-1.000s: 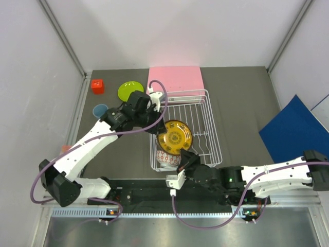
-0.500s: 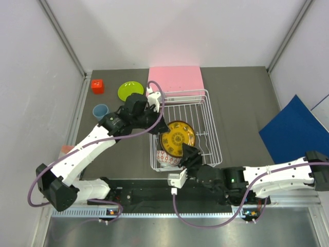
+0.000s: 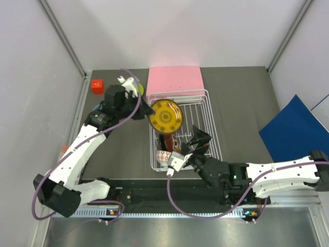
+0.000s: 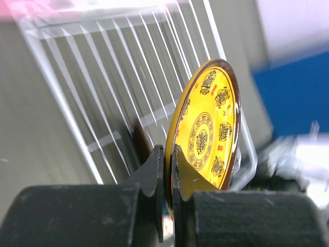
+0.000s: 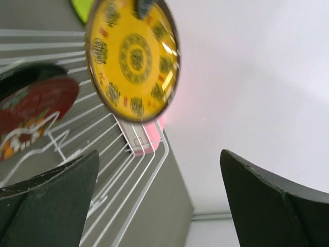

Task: Unload the mixed dishes from the dish rack
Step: Place the plate at the center of the board.

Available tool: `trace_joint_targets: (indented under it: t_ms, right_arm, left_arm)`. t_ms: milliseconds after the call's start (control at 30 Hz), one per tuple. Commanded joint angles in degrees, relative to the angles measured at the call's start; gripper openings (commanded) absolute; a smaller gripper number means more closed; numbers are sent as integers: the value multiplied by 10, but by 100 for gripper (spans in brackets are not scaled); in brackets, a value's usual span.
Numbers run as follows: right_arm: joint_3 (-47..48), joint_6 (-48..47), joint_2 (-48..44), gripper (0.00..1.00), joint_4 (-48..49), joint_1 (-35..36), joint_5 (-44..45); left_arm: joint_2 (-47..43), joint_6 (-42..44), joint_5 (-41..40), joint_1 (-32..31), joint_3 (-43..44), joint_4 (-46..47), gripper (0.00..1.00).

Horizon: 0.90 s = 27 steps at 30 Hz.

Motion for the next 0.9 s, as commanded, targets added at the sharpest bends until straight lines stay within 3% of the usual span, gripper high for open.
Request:
trace_joint_targets:
  t_ms: [0, 133, 400, 633, 867]
  right_arm:
    - [87, 151, -23, 100, 46, -21, 106]
    - [140, 325, -38, 100, -27, -57, 118]
    - [103, 613, -135, 100, -110, -137, -24]
    - [61, 665, -160, 100, -140, -140, -58]
    - [37, 678, -174, 100, -138, -140, -81]
  left_arm:
    - [-24, -115, -41, 67, -13, 121, 0]
    - [11, -148, -117, 103, -2, 146, 0]
    - [165, -141, -248, 154, 68, 160, 0]
    - [270, -141, -292, 210, 130, 171, 0]
    - [367, -157, -258, 245, 191, 191, 0]
